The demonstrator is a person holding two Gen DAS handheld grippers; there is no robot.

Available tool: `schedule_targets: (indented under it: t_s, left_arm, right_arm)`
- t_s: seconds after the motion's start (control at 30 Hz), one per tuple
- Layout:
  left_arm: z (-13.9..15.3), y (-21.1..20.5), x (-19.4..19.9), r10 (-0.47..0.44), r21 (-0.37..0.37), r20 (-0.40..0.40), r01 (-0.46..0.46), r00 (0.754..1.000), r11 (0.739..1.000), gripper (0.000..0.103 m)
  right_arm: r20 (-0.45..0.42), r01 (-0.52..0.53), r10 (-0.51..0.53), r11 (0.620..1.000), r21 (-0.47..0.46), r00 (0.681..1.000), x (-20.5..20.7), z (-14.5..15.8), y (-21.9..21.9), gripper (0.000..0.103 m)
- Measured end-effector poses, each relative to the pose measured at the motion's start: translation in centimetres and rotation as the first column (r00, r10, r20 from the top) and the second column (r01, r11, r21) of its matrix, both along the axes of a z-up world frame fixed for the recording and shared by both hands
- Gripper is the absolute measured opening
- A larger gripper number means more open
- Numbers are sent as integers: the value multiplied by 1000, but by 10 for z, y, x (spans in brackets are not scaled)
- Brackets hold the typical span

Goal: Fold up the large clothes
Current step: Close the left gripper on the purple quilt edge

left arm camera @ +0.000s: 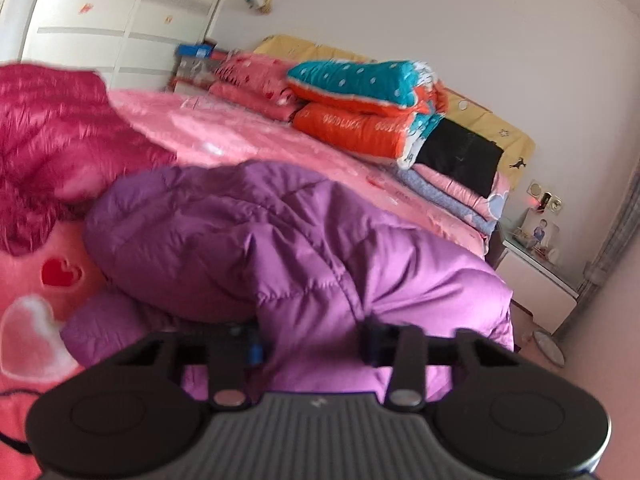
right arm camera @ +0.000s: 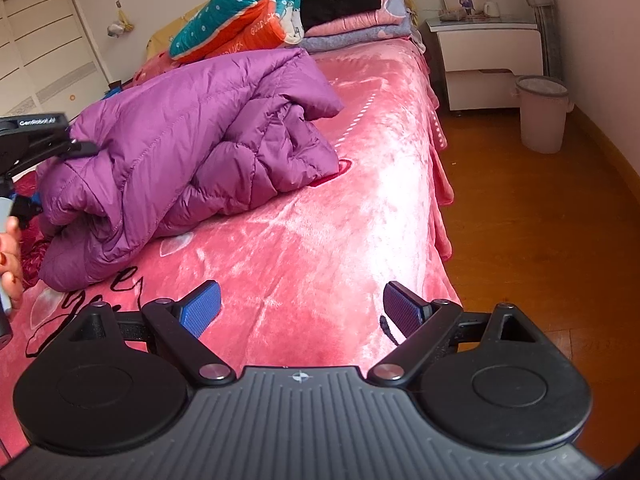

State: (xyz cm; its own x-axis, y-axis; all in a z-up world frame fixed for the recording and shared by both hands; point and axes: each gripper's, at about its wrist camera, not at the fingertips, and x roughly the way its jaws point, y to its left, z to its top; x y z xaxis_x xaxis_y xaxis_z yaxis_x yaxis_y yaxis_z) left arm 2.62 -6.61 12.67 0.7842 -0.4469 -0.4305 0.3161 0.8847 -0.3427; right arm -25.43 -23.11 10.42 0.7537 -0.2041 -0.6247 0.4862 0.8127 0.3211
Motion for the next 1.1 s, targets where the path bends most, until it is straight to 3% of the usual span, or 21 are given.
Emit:
schedule_targets:
  t_s: [0.07,0.2,0.63,0.87,1.1]
  left_arm:
    - [7,3,-7,-9,2,31,9,999,1000,23]
    - [21,15,-22,-22,-29,56,23,998,999,17]
    - [56,115,-86,64,-111,83,-54,994,992,16]
    - [50,173,-130,101,-64,34,-98,994,993,16]
    - [14,188,-158,48,39,-63,-45,997,998,16]
  right_arm:
    - [-3,-4,4,1000,5,1000,1,0,0,103]
    - [-12,-27,28,1000,6,1000,2,-1,0,103]
    - [17,-41,41,999,4,999,2,1,-1,103]
    - [17,3,-4,1000,17,1000,-1,-2,-9,103]
    - [6,62,-62,997,45,998,-9,-6,-21,103]
